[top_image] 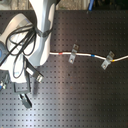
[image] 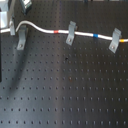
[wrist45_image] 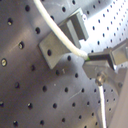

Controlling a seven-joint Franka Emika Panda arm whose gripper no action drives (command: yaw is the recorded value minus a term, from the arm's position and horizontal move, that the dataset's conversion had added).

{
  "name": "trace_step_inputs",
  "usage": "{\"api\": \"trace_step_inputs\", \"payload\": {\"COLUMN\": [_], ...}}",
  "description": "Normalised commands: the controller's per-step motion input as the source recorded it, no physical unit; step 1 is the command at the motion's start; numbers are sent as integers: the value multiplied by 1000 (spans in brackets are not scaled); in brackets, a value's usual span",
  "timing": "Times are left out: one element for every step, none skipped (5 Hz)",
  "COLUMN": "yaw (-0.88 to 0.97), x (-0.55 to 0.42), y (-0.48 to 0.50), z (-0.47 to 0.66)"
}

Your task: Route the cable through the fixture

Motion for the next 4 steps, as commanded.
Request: {"api": "trace_step_inputs", "payload": {"yaw": [26,283,683,714], "x": [0,144,-62,-83], "y": [0,-179,-165,-142], "z": [-19,-571,-508,-424]}}
